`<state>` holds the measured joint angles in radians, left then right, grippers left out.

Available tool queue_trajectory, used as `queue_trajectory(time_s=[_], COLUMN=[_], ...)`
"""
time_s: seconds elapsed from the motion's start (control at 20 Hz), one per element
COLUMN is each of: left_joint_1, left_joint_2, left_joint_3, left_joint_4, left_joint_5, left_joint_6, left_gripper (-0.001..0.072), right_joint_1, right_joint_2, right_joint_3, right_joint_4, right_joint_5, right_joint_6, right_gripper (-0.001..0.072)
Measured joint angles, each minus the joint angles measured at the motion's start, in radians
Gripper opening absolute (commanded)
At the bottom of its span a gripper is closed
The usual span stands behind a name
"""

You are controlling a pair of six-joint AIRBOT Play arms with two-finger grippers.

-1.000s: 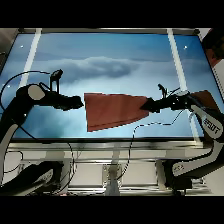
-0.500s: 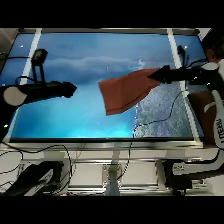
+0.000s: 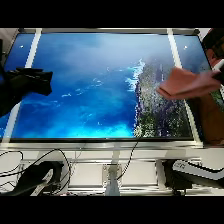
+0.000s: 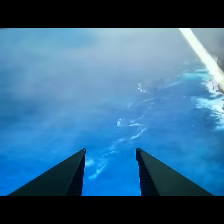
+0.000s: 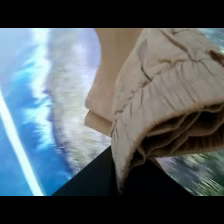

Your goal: Fold the clothes and pants, and hang the long-sleeved shirts on hangers.

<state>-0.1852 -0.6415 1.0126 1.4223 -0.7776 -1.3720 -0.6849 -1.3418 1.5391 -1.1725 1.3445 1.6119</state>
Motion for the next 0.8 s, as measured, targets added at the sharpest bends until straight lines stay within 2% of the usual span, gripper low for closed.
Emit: queue_trajectory(time_s=[0.2,0.6,0.8], left_joint_1=[0.000,0.000,0.000], left_joint_2=[0.013,0.005,0.002], left_joint_3=[0.000,0.000,0.000], left_joint_4=[0.019,0.029,0.029], left_joint_5=[0.005,0.007,0.007], left_joint_6=[0.000,0.000,0.000], left_gripper=[0.0349,0.0348,0.0348], right_joint_1=[-0.169,-0.338,-0.383], right_joint_2=[0.026,0.125,0.141], right_joint_3=[0.003,0.004,-0.018], right_joint_4=[-0.132,-0.253,-0.390], right_joint_5=[0.096,-0.002,0.060], right_joint_6=[0.093,0.183,0.233], right_gripper=[0.0023,0.0023,0.0023])
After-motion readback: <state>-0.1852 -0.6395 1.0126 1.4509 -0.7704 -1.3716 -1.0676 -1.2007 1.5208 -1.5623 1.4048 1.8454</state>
